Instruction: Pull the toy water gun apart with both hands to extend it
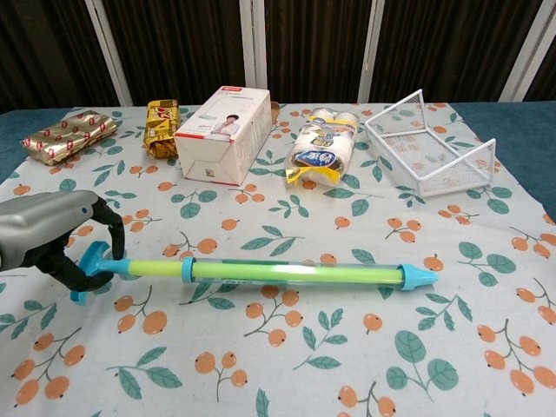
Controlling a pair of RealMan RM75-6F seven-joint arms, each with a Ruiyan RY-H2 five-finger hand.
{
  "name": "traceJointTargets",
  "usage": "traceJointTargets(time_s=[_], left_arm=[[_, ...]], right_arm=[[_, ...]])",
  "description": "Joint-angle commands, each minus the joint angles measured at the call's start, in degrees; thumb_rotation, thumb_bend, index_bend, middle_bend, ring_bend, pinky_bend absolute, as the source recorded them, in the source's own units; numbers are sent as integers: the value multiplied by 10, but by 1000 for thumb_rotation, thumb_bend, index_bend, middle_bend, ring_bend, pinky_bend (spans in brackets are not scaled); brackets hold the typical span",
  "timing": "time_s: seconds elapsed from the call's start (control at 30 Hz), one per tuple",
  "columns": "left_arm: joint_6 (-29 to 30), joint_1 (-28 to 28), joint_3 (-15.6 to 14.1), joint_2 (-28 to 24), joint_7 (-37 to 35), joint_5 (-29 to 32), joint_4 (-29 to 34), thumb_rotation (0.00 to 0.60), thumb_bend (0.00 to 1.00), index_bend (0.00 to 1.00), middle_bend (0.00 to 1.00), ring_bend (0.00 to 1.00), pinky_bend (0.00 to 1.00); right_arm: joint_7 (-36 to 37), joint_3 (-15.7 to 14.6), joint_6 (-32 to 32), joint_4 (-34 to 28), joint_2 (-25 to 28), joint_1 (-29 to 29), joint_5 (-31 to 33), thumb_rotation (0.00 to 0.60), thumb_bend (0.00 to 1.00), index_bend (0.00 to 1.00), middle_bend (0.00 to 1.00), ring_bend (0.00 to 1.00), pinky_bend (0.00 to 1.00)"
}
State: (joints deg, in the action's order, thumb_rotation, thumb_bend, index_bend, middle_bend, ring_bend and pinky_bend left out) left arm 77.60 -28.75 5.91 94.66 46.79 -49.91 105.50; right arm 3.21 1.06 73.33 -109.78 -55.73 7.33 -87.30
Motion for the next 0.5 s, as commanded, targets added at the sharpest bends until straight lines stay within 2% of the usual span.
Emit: traceJointTargets(time_s=[0.03,0.13,0.27,0.5], left_arm=[[6,-3,2,8,5,0,0,600,521,592,267,61,133],[8,-7,6,16,11,5,1,600,521,592,268,62,133],[11,-16,16,24,23,14,3,600,521,592,268,62,133],[19,-27,27,35,41,25,11,600,521,592,268,62,133]], right_arm=[[-20,26,-62,-55,2,47,45,600,417,0,0,0,0],[-53,43,-103,-91,1,82,87,600,417,0,0,0,0],[-133,60,-147,-124,-18,130,155,600,418,0,0,0,0],[-250,61,-162,-155,-79,193,290,600,417,0,0,0,0]])
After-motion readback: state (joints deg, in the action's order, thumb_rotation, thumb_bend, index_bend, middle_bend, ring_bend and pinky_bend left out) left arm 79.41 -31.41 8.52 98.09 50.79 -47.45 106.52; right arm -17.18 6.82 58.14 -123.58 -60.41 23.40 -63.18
